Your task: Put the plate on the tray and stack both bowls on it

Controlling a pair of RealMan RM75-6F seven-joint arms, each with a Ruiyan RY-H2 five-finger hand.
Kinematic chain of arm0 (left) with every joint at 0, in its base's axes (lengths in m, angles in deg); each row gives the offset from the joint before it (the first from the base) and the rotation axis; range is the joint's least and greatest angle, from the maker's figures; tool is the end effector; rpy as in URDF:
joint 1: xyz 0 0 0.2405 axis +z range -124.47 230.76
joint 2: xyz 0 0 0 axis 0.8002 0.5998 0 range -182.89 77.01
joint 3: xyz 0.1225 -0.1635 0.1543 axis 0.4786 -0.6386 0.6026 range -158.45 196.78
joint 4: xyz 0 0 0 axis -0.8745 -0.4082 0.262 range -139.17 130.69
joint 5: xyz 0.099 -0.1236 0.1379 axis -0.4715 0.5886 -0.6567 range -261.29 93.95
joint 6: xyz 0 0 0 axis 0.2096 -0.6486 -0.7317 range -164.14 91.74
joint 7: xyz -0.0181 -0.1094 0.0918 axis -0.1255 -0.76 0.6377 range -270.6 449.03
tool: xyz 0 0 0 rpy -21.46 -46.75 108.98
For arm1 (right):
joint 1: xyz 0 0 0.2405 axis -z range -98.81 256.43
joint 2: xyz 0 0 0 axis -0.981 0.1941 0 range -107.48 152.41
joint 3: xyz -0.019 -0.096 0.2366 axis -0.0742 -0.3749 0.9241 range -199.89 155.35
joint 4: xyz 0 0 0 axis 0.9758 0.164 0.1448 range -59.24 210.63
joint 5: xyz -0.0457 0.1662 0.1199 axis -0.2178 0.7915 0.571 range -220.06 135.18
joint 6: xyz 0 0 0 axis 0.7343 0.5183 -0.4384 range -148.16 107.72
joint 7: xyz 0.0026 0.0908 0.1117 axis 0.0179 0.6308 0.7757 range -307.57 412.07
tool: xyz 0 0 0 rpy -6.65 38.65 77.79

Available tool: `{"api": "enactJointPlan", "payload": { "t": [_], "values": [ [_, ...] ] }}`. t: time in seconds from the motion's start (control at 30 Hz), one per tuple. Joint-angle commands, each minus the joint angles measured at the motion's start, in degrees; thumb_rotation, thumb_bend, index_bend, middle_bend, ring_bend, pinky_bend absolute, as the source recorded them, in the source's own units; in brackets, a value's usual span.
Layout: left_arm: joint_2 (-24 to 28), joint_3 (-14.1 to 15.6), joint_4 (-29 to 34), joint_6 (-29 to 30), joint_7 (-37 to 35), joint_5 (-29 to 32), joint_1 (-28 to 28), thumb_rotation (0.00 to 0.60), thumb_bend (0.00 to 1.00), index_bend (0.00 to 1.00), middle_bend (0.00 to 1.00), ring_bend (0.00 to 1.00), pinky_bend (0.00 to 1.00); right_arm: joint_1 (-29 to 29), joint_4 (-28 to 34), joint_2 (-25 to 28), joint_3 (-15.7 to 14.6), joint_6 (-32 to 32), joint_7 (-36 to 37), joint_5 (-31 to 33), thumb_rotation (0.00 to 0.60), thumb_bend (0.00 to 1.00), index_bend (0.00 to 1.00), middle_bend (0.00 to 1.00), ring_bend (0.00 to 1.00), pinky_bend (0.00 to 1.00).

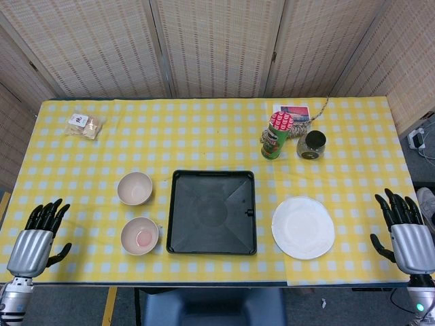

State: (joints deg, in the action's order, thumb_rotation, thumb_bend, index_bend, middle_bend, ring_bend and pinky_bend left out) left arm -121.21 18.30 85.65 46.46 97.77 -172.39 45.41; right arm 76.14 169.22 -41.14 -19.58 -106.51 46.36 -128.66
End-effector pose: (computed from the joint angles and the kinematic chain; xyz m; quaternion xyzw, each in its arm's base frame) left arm -0.3023 0.1885 0.1266 -0.6556 -0.3441 -0.3545 0.5711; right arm -0.3127 -0.1683 0.1621 0.6021 -0.3654 0.3572 0.6134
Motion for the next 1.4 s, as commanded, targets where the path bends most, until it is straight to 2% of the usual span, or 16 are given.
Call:
{"api": "enactJointPlan", "payload": {
  "t": [0.03,0.17,0.37,0.47,0.6,0.7,0.9,1.07,1.23,1.4],
  "values": [
    [0.08,0.2,0.02,-0.76,-0.3,0.07,-0.31,0.6,0.34,0.04,0.05,0.03,0.08,0.19,0.08,0.09,-0.04,-0.3,0.36,-0.2,0.6,0.37,0.0,0.0,0.0,0.0],
    [-0.31,-0.1,-0.37,-1.85,0.29,0.89,-0.88,0.6,0.34,0.04,0.05,0.03,0.08,0.08,-0.19,0.01,0.1,-0.22,0.91,-0.29,0.6,0.37,0.0,0.0,0.0,0.0],
    [-0.72,0.02,-0.56,-2.53,0.92,1.37,-1.15,0.6,0.34,0.04,0.05,0.03,0.08,-0.75,-3.56,-2.41,-0.9,-0.41,0.15,-4.04,0.6,0.37,0.01,0.0,0.0,0.0],
    [-0.69,-0.05,-0.72,-2.73,0.66,1.42,-1.37,0.6,0.34,0.04,0.05,0.03,0.08,-0.78,-6.17,-3.79,-2.53,-0.12,-0.55,-6.38,0.6,0.37,0.09,0.0,0.0,0.0],
    [-0.42,0.02,-0.59,-2.7,0.16,1.48,-1.38,0.6,0.34,0.05,0.05,0.03,0.08,0.09,-10.38,-5.05,-4.42,-1.9,-0.67,-9.64,0.6,0.37,0.29,0.0,0.0,0.0],
    [-0.11,0.19,-0.16,-2.24,-0.19,1.09,-1.23,0.6,0.34,0.05,0.05,0.03,0.08,0.97,-14.5,-6.73,-5.05,-4.01,1.79,-10.98,0.6,0.37,0.36,0.0,0.0,0.0],
    [-0.57,0.01,-0.61,-2.46,0.26,1.55,-1.41,0.6,0.34,0.05,0.05,0.03,0.08,1.28,-23.38,-8.98,-6.59,-4.34,8.15,-12.33,0.6,0.37,0.44,0.0,0.0,0.0],
    [-1.15,-0.29,-1.25,-3.05,0.97,2.83,-1.51,0.6,0.34,0.05,0.05,0.03,0.09,0.8,-30.07,-11.75,-7.48,-2.97,11.64,-12.77,0.6,0.37,0.48,0.02,0.0,0.0],
    [-1.63,-0.08,-1.37,-2.07,1.05,1.99,-1.3,0.6,0.34,0.02,0.05,0.03,0.09,-0.67,-33.32,-13.4,-8.43,-0.82,10.77,-14.15,0.6,0.37,0.53,0.04,0.0,0.0],
    [-1.72,0.01,-1.78,-2.51,1.03,2.38,-1.36,0.6,0.34,0.02,0.05,0.03,0.09,-1.88,-33.7,-14.42,-8.71,0.81,9.43,-14.6,0.6,0.37,0.53,0.04,0.0,0.0]
  ]
}}
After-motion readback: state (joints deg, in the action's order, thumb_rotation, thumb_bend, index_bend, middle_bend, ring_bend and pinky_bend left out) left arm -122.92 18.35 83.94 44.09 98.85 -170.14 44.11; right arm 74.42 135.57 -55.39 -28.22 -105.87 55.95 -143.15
